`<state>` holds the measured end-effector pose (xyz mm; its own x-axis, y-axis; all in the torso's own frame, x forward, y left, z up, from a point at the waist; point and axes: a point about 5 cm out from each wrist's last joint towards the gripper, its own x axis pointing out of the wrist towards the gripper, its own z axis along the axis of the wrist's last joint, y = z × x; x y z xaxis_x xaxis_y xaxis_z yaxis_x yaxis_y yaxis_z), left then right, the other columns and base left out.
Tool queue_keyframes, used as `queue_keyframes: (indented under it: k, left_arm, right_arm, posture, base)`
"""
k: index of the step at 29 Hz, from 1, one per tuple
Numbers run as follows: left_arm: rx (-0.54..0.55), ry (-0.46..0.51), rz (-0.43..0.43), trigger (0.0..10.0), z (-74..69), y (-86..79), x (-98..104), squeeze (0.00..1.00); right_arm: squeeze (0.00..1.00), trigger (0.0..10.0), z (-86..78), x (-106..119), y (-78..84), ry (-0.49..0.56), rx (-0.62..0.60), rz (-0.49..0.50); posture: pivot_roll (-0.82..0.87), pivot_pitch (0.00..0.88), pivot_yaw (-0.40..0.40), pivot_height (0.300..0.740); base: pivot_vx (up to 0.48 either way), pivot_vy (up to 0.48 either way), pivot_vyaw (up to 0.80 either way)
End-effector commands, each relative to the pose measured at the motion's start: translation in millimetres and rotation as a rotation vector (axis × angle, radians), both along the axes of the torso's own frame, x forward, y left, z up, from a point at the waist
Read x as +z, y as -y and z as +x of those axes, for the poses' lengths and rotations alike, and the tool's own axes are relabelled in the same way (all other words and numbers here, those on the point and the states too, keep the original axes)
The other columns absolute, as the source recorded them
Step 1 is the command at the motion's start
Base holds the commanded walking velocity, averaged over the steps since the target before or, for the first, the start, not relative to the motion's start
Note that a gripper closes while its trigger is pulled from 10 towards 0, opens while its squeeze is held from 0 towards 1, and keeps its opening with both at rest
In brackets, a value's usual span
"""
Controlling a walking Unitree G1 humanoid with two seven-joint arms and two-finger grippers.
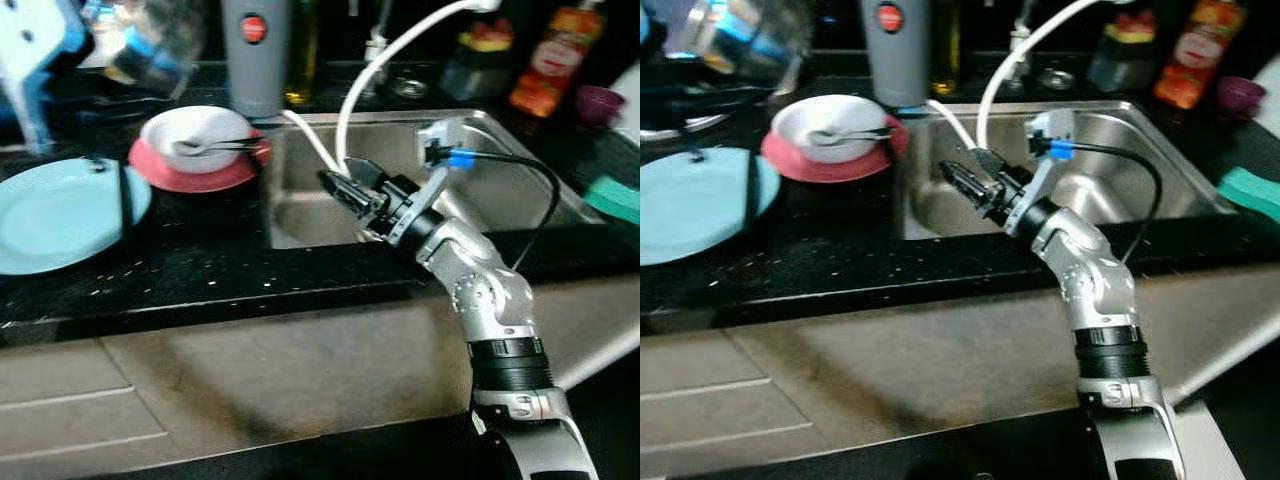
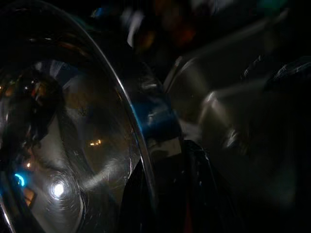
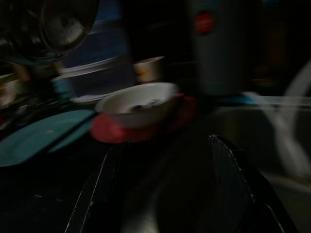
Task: Kitchen organization
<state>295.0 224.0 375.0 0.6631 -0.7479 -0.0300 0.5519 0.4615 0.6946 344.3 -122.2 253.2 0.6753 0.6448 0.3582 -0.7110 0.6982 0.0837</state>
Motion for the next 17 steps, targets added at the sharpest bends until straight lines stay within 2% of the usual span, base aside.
queue_keyframes:
  k: [1, 2, 3, 4, 5, 6, 7, 9, 12, 15, 16, 17]
  left_arm:
    - [-0.021, 0.041, -0.040, 4.6, -4.4, 5.4, 7, 0.00]
    - [-0.025, 0.046, -0.047, 4.6, -4.8, 7.2, 7, 0.00]
    - [-0.031, 0.057, -0.061, 7.1, -4.8, 10.0, 9, 0.00]
    - [-0.031, 0.057, -0.061, 7.1, -4.8, 10.0, 9, 0.00]
    - [-0.036, 0.064, -0.075, 8.8, -4.7, 12.3, 10, 0.00]
    - [-0.039, 0.073, -0.086, 10.0, -4.8, 14.9, 11, 0.00]
    - [-0.039, 0.073, -0.086, 10.0, -4.8, 14.9, 11, 0.00]
    - [-0.021, 0.092, -0.132, 10.0, -1.7, 21.2, 11, 0.00]
    - [0.001, 0.103, -0.143, 10.0, 2.9, 23.7, 9, 0.00]
    - [0.000, 0.103, -0.168, 10.0, 9.6, 32.8, 3, 0.00]
    - [-0.014, 0.093, -0.155, 10.0, 14.8, 40.7, -3, 0.00]
    - [-0.014, 0.093, -0.155, 10.0, 14.8, 40.7, -3, 0.00]
  right_arm:
    - [0.00, 10.0, -0.2, 2, 8.0, 0.012, -0.016, 0.016]
    - [0.00, 10.0, -0.3, 2, 8.7, 0.011, -0.016, 0.017]
    - [0.00, 10.0, -0.4, 2, 10.0, 0.012, -0.018, 0.017]
    - [0.00, 10.0, -0.4, 2, 10.0, 0.012, -0.018, 0.017]
    - [0.00, 10.0, -0.3, 3, 11.1, 0.013, -0.021, 0.018]
    - [0.00, 10.0, -0.2, 3, 12.4, 0.018, -0.026, 0.021]
    - [0.00, 10.0, -0.2, 3, 12.4, 0.018, -0.026, 0.021]
    - [0.00, 10.0, 0.3, 6, 16.3, 0.033, -0.044, 0.034]
    - [0.00, 10.0, 0.1, 7, 17.0, 0.039, -0.046, 0.032]
    - [0.00, 10.0, -0.1, 7, 17.5, 0.036, -0.055, -0.001]
    - [0.00, 10.0, -0.3, 6, 16.8, 0.025, -0.044, -0.012]
    - [0.00, 10.0, -0.3, 6, 16.8, 0.025, -0.044, -0.012]
  posture:
    - [0.11, 0.000, -0.027, 0.740]
    - [0.11, 0.000, -0.027, 0.740]
    - [0.11, 0.000, -0.027, 0.740]
    - [0.11, 0.000, -0.027, 0.740]
    - [0.11, 0.000, -0.028, 0.740]
    - [0.11, 0.000, -0.028, 0.740]
    - [0.11, 0.000, -0.028, 0.740]
    - [0.11, 0.000, -0.027, 0.740]
    - [0.11, 0.000, -0.026, 0.740]
    - [0.11, 0.000, -0.026, 0.740]
    - [0.10, 0.000, -0.023, 0.740]
    - [0.10, 0.000, -0.023, 0.740]
  base:
    - [0.000, 0.000, -0.80]
    - [0.000, 0.000, -0.80]
    - [0.000, 0.000, -0.80]
    - [0.000, 0.000, -0.80]
    - [0.000, 0.000, -0.80]
    - [0.000, 0.000, -0.80]
    - [0.000, 0.000, -0.80]
    - [0.000, 0.000, 0.00]
    - [0.000, 0.000, 0.00]
    - [0.000, 0.000, 0.00]
    - [0.000, 0.000, 0.00]
    - [0.000, 0.000, 0.00]
